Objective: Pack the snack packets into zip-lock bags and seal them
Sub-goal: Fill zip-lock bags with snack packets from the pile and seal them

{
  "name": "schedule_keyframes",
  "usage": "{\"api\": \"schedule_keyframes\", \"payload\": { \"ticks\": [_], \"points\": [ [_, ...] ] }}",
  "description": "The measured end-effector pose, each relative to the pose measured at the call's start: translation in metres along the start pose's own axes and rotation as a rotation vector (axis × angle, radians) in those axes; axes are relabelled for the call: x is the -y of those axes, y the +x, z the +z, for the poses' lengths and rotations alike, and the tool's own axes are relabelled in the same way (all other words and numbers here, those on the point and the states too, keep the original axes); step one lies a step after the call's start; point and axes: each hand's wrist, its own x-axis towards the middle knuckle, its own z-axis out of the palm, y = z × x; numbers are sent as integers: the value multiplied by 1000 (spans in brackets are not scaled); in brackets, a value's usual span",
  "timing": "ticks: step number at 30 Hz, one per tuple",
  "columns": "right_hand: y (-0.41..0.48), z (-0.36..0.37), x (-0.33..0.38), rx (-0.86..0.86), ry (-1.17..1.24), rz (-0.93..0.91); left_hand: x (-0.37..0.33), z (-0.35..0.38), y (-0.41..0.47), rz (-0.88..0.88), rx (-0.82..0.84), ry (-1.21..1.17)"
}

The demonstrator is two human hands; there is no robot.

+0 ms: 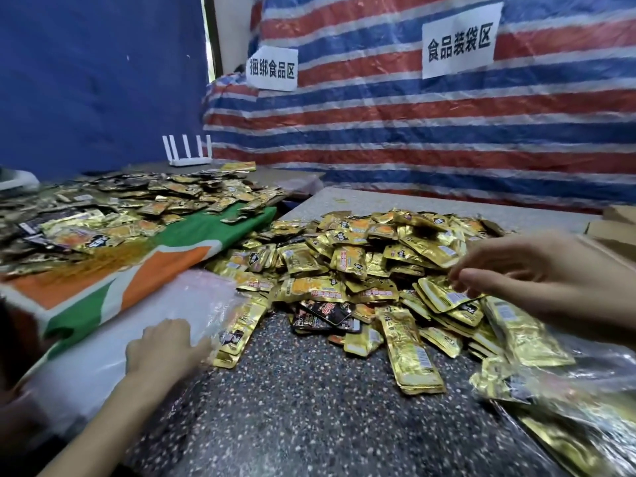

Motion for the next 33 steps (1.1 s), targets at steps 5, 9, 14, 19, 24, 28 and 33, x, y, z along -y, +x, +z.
{"api": "schedule_keyframes", "payload": {
  "ticks": [5,9,14,19,24,28,33],
  "points": [
    [-1,1,1,15,-11,21,5,-3,-1,-34,-38,-120],
    [-1,4,6,42,-31,44,10,-18,5,-42,18,-186],
    [2,6,9,43,-54,96,-12,-51,-1,-23,-152,-253],
    [6,9,7,5,39,215,-77,-105,-35,400,-452,-651],
    [8,6,4,-119,454,459,-147,-142,-71,1021,-397,-855],
    [5,0,1,-65,597,541,-185,-136,-94,1315,-352,-745],
    [-5,-9,0,75,462,425,-207,-116,-103,1453,-258,-743]
  ]
}}
